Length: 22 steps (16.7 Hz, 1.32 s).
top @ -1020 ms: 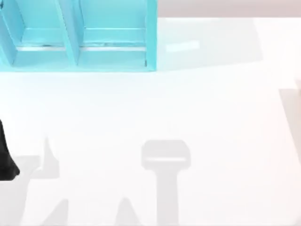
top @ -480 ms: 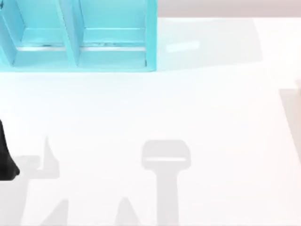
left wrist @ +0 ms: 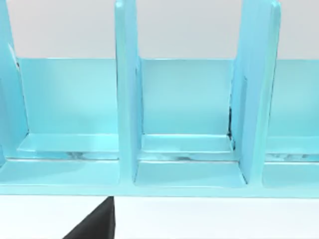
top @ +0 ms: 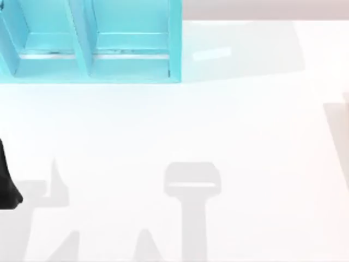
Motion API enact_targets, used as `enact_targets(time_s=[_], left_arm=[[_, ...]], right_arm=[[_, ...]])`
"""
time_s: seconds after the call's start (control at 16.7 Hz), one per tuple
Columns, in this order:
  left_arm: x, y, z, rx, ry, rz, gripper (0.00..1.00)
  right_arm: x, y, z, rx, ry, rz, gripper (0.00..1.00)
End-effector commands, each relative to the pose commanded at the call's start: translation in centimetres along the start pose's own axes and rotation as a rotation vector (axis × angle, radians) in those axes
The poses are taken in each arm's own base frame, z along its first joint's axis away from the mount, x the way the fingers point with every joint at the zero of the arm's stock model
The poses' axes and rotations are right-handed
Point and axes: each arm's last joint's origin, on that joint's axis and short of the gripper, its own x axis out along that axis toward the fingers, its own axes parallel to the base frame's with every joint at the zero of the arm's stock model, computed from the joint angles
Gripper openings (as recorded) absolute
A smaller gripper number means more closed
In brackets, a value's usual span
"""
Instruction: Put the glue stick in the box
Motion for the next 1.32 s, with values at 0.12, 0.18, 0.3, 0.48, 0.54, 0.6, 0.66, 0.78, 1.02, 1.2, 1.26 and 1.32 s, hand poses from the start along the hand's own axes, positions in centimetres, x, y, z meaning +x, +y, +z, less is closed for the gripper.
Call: enact_targets(time_s=[0.12, 0.18, 0.3, 0.48, 0.54, 0.6, 0.66, 0.78, 1.02, 1.2, 1.26, 1.32], left_arm=[[0.0, 0.0, 0.0, 0.0, 0.0, 0.0, 1.0], [0.0, 0.0, 0.0, 0.0, 0.0, 0.0, 1.0], [0.0, 0.0, 0.0, 0.0, 0.0, 0.0, 1.0], [0.0, 0.0, 0.0, 0.0, 0.0, 0.0, 1.0], [0.0, 0.0, 0.0, 0.0, 0.0, 0.0, 1.0], [0.0, 0.0, 0.0, 0.0, 0.0, 0.0, 1.0], [0.0, 0.0, 0.0, 0.0, 0.0, 0.0, 1.0], [0.0, 0.0, 0.0, 0.0, 0.0, 0.0, 1.0], [0.0, 0.0, 0.0, 0.0, 0.0, 0.0, 1.0], [0.0, 0.0, 0.0, 0.0, 0.0, 0.0, 1.0], [0.0, 0.0, 0.0, 0.0, 0.0, 0.0, 1.0], [0.0, 0.0, 0.0, 0.0, 0.0, 0.0, 1.0]], right_arm=[[0.8, -0.1, -0.4, -0.003, 0.006, -0.009, 0.0], [1.1, -0.2, -0.7, -0.007, 0.009, -0.019, 0.0], [1.7, -0.4, -1.3, -0.014, 0.016, -0.04, 0.0], [3.3, -0.3, -1.7, -0.002, 0.007, -0.035, 0.0], [3.9, -0.2, -1.6, -0.002, 0.002, -0.026, 0.0], [4.1, -0.1, -1.4, -0.006, 0.0, -0.021, 0.0], [4.2, -0.1, -1.4, -0.007, 0.0, -0.021, 0.0], [4.2, -0.1, -1.4, -0.007, 0.0, -0.021, 0.0], [4.2, -0.1, -1.4, -0.007, 0.0, -0.021, 0.23], [4.2, -0.1, -1.4, -0.007, 0.0, -0.021, 0.45], [4.2, -0.1, -1.4, -0.007, 0.0, -0.021, 0.53], [4.2, -0.1, -1.4, -0.007, 0.0, -0.021, 0.6]])
